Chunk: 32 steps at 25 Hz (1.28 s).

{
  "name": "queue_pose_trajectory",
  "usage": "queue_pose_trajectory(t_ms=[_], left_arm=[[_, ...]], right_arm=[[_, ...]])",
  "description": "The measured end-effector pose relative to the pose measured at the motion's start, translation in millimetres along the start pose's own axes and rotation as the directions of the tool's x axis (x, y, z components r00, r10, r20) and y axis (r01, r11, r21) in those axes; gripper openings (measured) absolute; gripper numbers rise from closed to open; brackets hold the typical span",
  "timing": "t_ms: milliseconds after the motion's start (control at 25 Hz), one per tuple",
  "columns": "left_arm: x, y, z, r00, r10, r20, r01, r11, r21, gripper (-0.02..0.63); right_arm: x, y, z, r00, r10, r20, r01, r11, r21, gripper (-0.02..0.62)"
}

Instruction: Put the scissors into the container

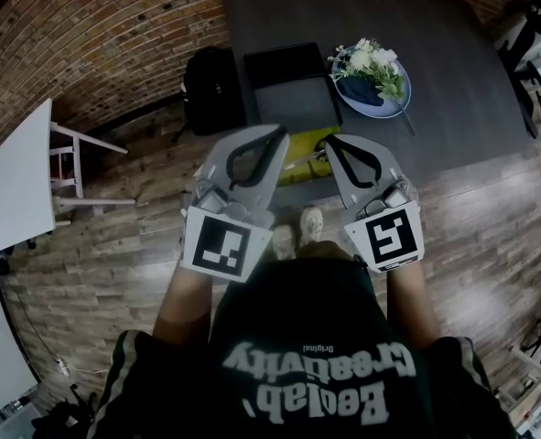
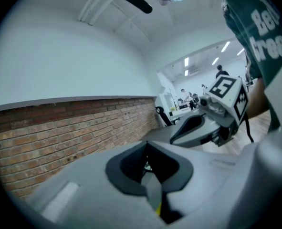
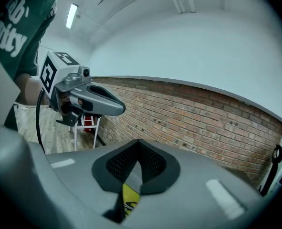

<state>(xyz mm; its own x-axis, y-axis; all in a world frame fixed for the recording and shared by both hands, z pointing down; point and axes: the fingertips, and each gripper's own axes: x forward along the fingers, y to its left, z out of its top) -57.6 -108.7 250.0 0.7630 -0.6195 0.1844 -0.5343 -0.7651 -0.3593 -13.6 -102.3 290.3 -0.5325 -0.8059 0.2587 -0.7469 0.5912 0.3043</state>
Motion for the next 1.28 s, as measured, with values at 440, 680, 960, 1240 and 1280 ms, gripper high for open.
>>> queue_pose_trajectory(t_ms=[440, 680, 960, 1240, 1280], left_arm=[[-9.9, -4.1, -0.2, 0.998, -0.057, 0.038, 0.057, 0.998, 0.014, 0.002], [-2.7, -1.3, 2.1, 0.997, -0.062, 0.038, 0.061, 0.998, 0.028, 0.002], [3.7, -4.4, 0.3, 0.996, -0.078, 0.038, 0.076, 0.996, 0.036, 0.002], [6.7, -2.9, -0.6, 0.996, -0.077, 0.035, 0.075, 0.996, 0.041, 0.003], [7.4, -2.7, -1.2, 0.997, -0.076, 0.033, 0.074, 0.996, 0.040, 0.002]], right_arm=[[-2.4, 9.6, 7.0, 0.999, -0.042, -0.001, 0.042, 0.999, -0.001, 0.006], [-1.5, -1.4, 6.9, 0.998, -0.069, -0.001, 0.069, 0.997, -0.021, 0.006], [-1.8, -3.4, 3.7, 0.997, -0.074, -0.021, 0.073, 0.996, -0.052, 0.006], [1.3, -4.1, 2.3, 0.997, -0.069, -0.024, 0.067, 0.996, -0.061, 0.006], [1.5, -4.8, 1.8, 0.997, -0.070, -0.024, 0.069, 0.996, -0.063, 0.006]])
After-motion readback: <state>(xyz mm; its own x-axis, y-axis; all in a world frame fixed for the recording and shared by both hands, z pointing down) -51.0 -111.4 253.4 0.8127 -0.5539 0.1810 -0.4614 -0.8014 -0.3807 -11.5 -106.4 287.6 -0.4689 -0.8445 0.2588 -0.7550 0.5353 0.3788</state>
